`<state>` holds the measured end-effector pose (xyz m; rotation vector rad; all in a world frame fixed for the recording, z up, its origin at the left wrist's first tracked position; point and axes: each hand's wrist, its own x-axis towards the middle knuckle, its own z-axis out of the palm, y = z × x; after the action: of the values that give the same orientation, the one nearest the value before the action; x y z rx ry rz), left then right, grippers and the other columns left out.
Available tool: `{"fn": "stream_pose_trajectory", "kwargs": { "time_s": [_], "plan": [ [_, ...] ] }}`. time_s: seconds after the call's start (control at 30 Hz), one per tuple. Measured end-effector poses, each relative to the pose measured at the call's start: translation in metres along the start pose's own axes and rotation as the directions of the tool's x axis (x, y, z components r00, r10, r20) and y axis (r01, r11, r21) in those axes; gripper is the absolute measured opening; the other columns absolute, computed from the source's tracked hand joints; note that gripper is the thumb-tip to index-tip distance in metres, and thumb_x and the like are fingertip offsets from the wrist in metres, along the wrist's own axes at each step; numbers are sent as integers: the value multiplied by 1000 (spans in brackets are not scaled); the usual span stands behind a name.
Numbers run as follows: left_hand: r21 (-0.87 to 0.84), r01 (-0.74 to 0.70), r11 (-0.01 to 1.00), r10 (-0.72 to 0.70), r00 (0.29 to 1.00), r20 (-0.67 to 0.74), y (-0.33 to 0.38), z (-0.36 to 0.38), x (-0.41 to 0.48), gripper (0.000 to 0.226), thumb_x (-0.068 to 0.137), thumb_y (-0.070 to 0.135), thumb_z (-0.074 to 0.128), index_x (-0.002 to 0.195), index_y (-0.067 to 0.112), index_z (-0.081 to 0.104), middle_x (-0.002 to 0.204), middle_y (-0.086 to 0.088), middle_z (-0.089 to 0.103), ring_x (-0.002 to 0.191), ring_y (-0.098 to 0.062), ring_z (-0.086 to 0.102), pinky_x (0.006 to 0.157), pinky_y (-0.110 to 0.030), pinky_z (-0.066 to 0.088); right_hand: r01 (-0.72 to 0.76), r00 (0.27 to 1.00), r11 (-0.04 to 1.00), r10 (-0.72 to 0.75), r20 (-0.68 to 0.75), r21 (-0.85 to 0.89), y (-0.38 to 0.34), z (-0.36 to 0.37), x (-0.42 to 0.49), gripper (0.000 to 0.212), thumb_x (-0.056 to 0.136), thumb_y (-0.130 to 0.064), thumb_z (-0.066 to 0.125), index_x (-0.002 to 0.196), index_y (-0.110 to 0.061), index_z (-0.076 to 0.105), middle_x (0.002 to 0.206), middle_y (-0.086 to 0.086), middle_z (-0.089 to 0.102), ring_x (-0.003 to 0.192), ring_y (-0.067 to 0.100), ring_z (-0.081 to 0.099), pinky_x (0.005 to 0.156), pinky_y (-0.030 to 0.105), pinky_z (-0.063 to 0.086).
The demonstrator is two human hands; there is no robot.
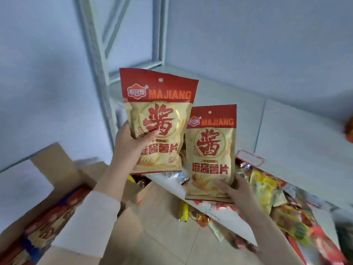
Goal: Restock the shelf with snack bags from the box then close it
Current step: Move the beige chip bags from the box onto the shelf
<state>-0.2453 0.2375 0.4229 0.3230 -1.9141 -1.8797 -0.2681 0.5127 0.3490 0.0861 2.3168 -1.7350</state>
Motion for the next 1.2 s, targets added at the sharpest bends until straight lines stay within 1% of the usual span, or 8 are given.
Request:
{"fn": "stream_pose_trajectory", "kwargs": {
  "time_s": [0.17,0.3,0.4,0.5,0.63,0.8,0.93,1.2],
  "plan": [
    [-110,23,994,-4,985,171,20,143,4,37,62,24,83,94,25,64,94,4,73,88,-14,70,76,-33,55,40,973,999,-31,-228,36,11,-129,8,22,77,-20,73,96,-20,64,90,-1,71,84,18,67,73,34,55],
    [-113,62,992,-23,946,322,18,244,4,31,64,22,77,92,22,63,88,6,73,81,-10,71,70,-28,55,77,937,990,-30,-349,122,25,-206,12,21,77,-21,73,96,-21,65,91,3,73,86,24,69,79,42,56],
    [-119,79,990,-28,924,380,13,307,12,26,71,20,76,92,24,61,91,5,72,83,-9,69,68,-25,53,111,910,978,-27,-415,178,31,-250,25,20,78,-17,72,97,-18,66,90,2,73,86,23,69,77,37,57],
    [-121,77,990,-21,913,407,9,361,30,27,72,22,77,93,24,60,91,7,71,78,-3,70,62,-18,54,151,873,968,-34,-487,203,30,-287,57,16,79,-14,71,93,-22,66,89,-2,73,89,22,68,80,37,55],
    [-114,73,991,-19,908,418,-2,420,70,27,72,22,77,94,22,61,94,4,71,84,-10,70,67,-24,55,177,847,963,-44,-529,205,18,-324,115,15,80,-10,70,90,-20,64,87,0,71,85,23,66,78,36,55],
    [-105,49,993,4,890,457,-19,482,127,27,74,21,77,93,24,59,96,4,70,88,-13,69,70,-26,56,193,806,970,-71,-587,147,11,-357,180,20,81,-10,69,99,-12,64,88,0,69,75,10,65,63,13,53],
    [-84,30,996,14,879,477,-35,534,164,31,73,24,78,97,21,58,97,4,69,89,-14,68,71,-29,57,208,773,967,-69,-631,149,11,-382,222,21,82,-12,69,102,-14,64,90,-3,69,67,-5,64,57,7,48],
    [-138,19,990,48,884,466,-48,647,226,26,75,26,78,94,27,60,96,5,70,90,-14,69,76,-36,58,242,705,960,-74,-706,141,11,-444,317,20,80,-12,71,92,-23,59,91,-5,67,85,12,64,68,18,51]
  ]
}}
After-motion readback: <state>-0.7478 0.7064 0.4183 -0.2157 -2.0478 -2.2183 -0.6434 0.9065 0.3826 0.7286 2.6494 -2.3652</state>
